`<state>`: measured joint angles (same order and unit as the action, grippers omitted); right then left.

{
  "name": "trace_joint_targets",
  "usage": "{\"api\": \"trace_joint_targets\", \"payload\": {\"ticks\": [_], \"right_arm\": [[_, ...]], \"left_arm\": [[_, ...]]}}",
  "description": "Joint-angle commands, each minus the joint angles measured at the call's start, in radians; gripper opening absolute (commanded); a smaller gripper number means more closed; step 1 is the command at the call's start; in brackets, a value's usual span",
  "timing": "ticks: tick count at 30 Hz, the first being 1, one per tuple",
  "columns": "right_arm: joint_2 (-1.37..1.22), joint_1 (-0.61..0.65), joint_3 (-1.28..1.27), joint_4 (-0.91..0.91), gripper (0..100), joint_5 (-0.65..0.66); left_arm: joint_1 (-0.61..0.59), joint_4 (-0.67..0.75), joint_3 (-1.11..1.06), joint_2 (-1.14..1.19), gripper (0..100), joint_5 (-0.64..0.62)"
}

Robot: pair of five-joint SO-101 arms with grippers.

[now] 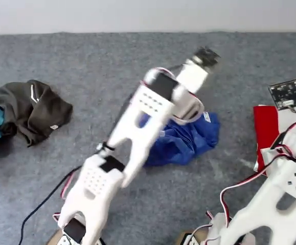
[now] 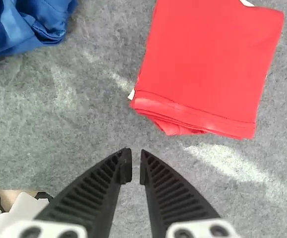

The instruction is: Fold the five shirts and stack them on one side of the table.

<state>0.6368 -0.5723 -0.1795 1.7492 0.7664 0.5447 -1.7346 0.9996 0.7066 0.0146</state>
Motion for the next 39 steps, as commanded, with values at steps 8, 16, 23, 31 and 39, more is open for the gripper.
{"api": "trace_joint_targets", "payload": {"ticks": [8,16,23,31,39], "right_arm": [[0.019,-0.012,0.006,0.022,4.2,-0.009],[0.019,-0.012,0.006,0.022,4.2,-0.009],[0.019,-0.012,0.006,0.025,4.1,-0.009],[0.019,-0.012,0.006,0.025,4.1,-0.009],[0.019,-0.005,0.006,0.025,4.3,-0.011]], "left_arm": [[-0.049,-0.017,-0.544,-0.293,13,0.083],[0.143,-0.018,-0.745,-0.27,13,0.08],[0.212,-0.011,-0.769,-0.278,13,0.08],[0.026,-0.021,-0.779,-0.457,15,-0.017],[0.021,-0.02,-0.944,-0.672,22,0.018]]}}
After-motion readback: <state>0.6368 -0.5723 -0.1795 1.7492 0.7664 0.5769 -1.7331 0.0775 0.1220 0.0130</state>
